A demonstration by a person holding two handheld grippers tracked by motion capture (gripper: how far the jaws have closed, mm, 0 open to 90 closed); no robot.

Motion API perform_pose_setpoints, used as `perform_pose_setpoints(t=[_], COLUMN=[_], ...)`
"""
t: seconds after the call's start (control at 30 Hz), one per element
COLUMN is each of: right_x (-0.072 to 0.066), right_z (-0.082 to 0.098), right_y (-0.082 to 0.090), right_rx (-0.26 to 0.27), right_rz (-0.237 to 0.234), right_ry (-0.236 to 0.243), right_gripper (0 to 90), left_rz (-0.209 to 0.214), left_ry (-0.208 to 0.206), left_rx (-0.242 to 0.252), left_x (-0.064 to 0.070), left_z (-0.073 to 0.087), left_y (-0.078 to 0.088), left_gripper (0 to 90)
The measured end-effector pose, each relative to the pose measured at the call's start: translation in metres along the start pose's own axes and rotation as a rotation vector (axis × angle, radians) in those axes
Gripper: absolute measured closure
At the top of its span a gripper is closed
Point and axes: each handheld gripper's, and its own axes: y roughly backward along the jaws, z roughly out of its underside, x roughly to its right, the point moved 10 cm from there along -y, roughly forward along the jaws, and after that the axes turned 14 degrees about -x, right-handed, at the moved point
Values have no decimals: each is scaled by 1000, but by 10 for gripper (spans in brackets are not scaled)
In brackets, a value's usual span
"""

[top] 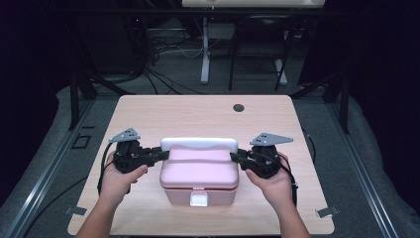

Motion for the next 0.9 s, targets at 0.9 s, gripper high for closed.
perform_pose_setpoints(t=[0.9], right_x=[4], right_z=[-20], right_y=[12], right_rx=[67], right_rz=[-19], right_ry=[-20], right_gripper=[741], left_rz=[-61], left_ry=[0], left_rx=[-6], left_x=[-4], left_z=[21], left_y=[23], left_gripper=[677])
